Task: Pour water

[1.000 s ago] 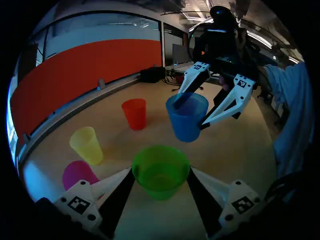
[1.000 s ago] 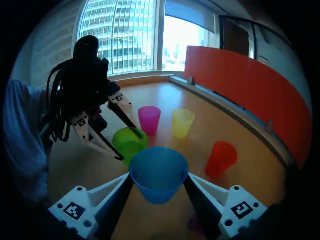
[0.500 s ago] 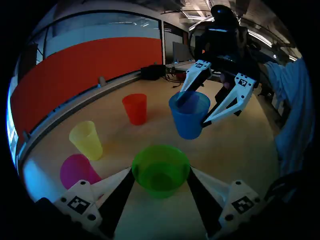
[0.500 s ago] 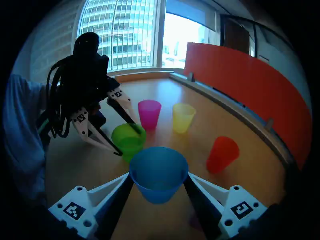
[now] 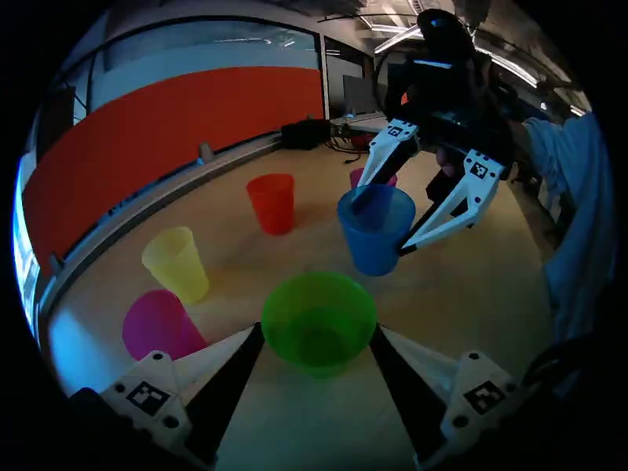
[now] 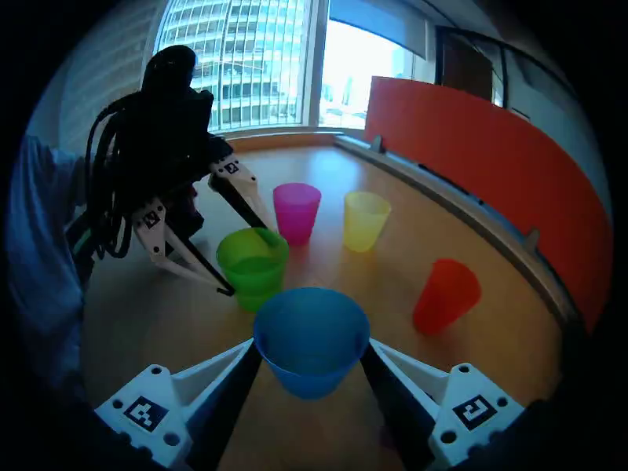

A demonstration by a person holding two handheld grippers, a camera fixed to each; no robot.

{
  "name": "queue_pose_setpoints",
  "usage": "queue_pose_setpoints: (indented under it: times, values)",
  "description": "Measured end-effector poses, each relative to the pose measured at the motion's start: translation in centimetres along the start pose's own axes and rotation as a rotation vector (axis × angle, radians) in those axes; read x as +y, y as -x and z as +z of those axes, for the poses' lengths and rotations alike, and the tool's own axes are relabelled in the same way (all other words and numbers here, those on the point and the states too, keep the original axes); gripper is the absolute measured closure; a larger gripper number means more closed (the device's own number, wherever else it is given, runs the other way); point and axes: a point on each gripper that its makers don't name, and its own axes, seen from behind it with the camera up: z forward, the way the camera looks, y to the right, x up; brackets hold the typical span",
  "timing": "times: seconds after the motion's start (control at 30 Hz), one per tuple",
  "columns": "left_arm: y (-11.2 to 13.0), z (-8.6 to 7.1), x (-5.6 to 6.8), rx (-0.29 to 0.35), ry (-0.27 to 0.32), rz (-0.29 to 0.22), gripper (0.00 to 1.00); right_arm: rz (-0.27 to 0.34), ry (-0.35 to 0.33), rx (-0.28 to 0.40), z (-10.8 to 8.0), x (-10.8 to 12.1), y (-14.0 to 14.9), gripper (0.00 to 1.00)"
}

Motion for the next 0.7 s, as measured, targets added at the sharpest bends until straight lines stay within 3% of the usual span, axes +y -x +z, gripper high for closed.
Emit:
queue_pose_setpoints:
  times: [0.2, 0.7]
  values:
    - [0.2, -0.6, -0.4, 0.0, -0.015, -0.022, 0.02, 0.001, -0.003, 0.003, 0.4, -0.4, 0.4, 0.1]
    - [0.2, -2.1, 0.6, 0.015, -0.013, -0.034, 0.02, 0.009, 0.007, -0.002, 0.9, -0.6, 1.6, 0.1]
